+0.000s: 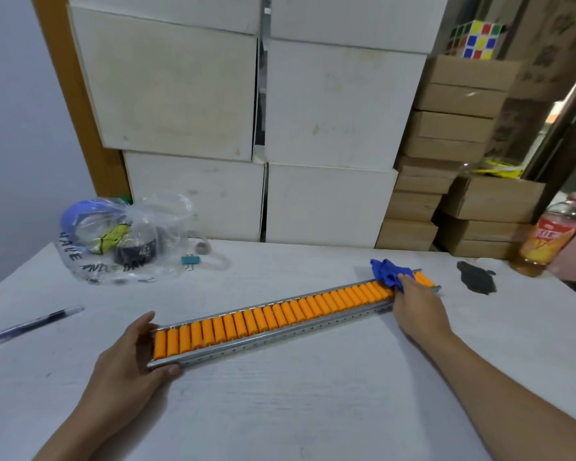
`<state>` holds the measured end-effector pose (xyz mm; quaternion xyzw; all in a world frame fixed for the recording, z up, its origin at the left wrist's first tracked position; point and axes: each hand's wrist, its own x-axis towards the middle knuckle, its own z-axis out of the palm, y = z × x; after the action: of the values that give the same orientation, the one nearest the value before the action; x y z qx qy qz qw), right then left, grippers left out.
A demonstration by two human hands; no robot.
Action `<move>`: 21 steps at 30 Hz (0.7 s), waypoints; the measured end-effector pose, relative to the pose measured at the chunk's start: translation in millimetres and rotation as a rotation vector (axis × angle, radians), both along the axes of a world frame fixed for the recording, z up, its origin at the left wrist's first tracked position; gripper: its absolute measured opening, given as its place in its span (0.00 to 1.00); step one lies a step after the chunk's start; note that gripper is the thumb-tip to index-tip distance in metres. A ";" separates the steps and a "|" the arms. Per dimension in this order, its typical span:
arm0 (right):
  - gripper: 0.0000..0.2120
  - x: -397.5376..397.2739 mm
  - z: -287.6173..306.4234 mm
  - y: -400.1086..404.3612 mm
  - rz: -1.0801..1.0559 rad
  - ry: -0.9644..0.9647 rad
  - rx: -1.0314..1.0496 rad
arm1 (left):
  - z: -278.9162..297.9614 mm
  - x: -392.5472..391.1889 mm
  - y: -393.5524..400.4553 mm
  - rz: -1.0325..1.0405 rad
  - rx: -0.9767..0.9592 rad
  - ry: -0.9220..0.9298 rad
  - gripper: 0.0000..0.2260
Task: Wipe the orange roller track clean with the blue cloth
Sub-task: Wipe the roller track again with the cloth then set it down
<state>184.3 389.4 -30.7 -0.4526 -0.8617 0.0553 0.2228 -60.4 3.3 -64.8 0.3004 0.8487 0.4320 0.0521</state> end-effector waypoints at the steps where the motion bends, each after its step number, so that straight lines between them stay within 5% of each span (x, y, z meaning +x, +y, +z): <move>1: 0.08 2.9 0.3 12.1 -0.050 -0.019 0.007 | 1.0 0.3 0.2 -0.003 -0.001 0.006 0.44; 7: 0.09 7.9 0.4 63.1 -0.302 -0.046 -0.141 | 3.8 -0.6 1.3 -0.031 0.019 -0.032 0.44; 10: 0.11 4.8 5.4 59.2 -0.315 0.214 -0.199 | 2.9 -0.4 1.0 -0.030 0.004 -0.031 0.43; 16: 0.10 -39.6 43.8 -61.5 0.071 0.718 -0.239 | 6.2 5.6 2.5 -0.001 -0.024 0.000 0.43; 21: 0.09 -93.3 47.8 -174.8 0.396 0.822 -0.744 | 10.0 9.0 2.1 0.007 -0.034 0.000 0.42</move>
<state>91.0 214.6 17.1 -0.2725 -0.6954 0.5654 0.3501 -51.3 5.4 -54.8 0.2964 0.8571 0.4177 0.0556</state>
